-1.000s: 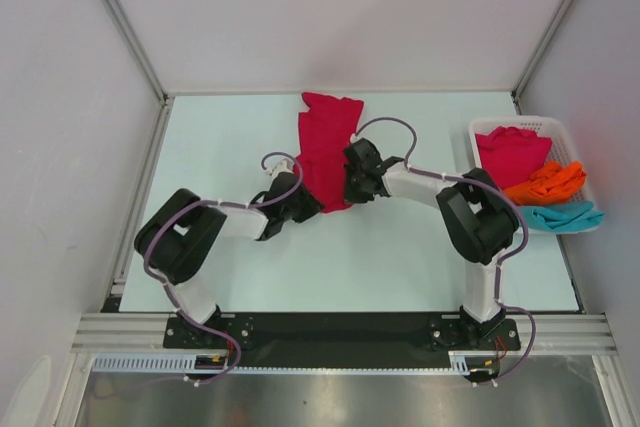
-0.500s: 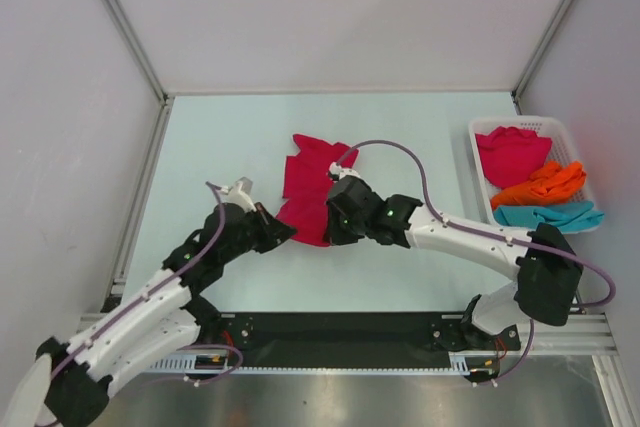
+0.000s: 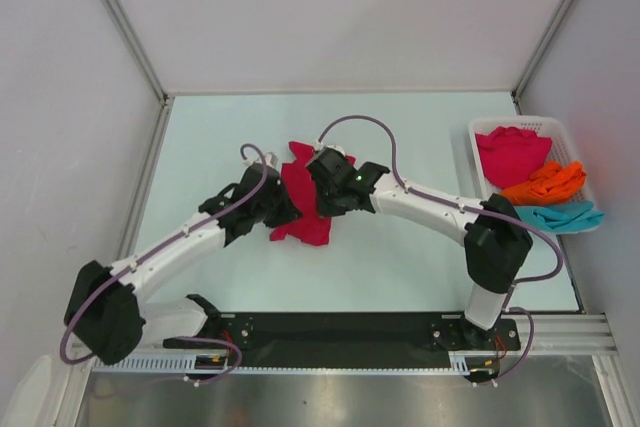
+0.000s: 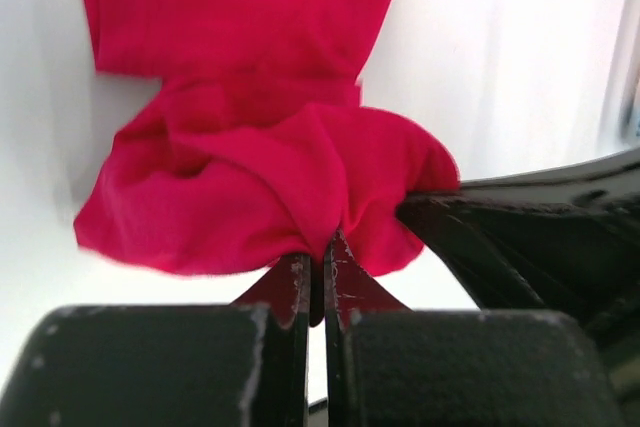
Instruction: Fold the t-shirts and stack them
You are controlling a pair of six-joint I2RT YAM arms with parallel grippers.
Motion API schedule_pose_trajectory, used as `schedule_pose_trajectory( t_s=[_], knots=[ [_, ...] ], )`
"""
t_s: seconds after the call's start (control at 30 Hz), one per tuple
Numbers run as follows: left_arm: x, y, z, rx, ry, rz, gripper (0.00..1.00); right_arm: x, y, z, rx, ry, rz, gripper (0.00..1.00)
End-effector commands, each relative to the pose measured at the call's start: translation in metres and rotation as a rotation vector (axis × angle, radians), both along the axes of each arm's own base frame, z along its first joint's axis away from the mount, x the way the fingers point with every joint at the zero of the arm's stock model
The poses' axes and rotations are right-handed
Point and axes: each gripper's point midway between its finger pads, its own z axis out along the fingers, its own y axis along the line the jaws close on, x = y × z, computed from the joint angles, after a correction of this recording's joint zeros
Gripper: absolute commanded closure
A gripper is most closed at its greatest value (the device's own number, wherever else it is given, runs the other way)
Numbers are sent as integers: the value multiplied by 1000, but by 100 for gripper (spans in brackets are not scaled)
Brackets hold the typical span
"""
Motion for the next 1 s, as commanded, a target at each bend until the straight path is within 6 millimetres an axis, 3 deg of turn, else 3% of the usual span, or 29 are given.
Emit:
schedule_pose_trajectory(
  t_s=[0.0, 0.03, 0.07, 0.1, 0.17, 0.2, 0.33, 0.43, 0.53, 0.57, 0.6, 0.7, 0.97],
  knots=[
    [57, -15, 41, 31, -145, -11, 100, 44, -1, 18, -3, -73, -18, 100],
    [65, -14, 42, 43, -148, -2, 100, 53, -7, 19, -8, -76, -39, 100],
    [77, -17, 56, 41, -176, -2, 100, 58, -10, 21, -16, -87, -45, 100],
    [85, -19, 46, 62, -151, -4, 100, 64, -12, 26, -10, -100, -55, 100],
    [102, -20, 58, 58, -164, 1, 100, 79, -23, 31, -13, -117, -86, 100],
    [111, -18, 47, 76, -136, 10, 100, 85, -24, 35, -7, -126, -94, 100],
    [141, -21, 49, 76, -128, 19, 100, 112, -39, 34, -25, -125, -128, 100],
    [153, -19, 35, 100, -93, 25, 100, 132, -46, 41, -30, -143, -141, 100],
    [165, -16, 28, 106, -78, 40, 100, 150, -54, 25, -72, -117, -148, 100],
    [171, -16, 24, 109, -72, 45, 100, 158, -52, 31, -60, -125, -148, 100],
    [172, -18, 22, 96, -61, 34, 100, 166, -56, 17, -79, -106, -157, 100],
    [182, -12, 16, 97, -40, 48, 100, 180, -57, 4, -87, -84, -160, 100],
    [202, -5, 6, 102, -26, 75, 100, 196, -56, -30, -139, -57, -161, 100]
  ],
)
